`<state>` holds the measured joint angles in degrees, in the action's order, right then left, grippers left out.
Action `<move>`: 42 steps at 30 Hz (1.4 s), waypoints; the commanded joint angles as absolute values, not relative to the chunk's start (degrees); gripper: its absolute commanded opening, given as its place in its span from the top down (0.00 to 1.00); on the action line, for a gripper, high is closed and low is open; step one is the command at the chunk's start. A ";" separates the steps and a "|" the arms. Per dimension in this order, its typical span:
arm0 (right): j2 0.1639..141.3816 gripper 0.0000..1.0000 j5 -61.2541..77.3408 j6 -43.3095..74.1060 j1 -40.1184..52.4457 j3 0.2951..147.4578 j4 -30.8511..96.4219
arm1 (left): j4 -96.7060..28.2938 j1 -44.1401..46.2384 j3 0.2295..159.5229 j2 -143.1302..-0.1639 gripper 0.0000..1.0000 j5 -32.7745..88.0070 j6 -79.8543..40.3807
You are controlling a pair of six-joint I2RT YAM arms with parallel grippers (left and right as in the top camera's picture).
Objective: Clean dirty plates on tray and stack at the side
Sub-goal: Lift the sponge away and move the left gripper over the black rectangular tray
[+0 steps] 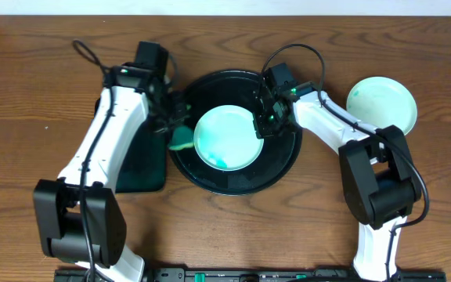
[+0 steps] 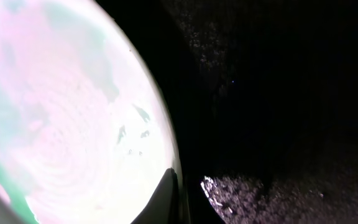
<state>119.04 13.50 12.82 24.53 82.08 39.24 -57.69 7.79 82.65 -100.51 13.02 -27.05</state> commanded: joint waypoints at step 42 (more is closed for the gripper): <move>122.13 0.99 6.13 29.52 30.48 81.62 38.11 | -61.60 -3.86 82.72 -103.00 0.90 2.59 -22.13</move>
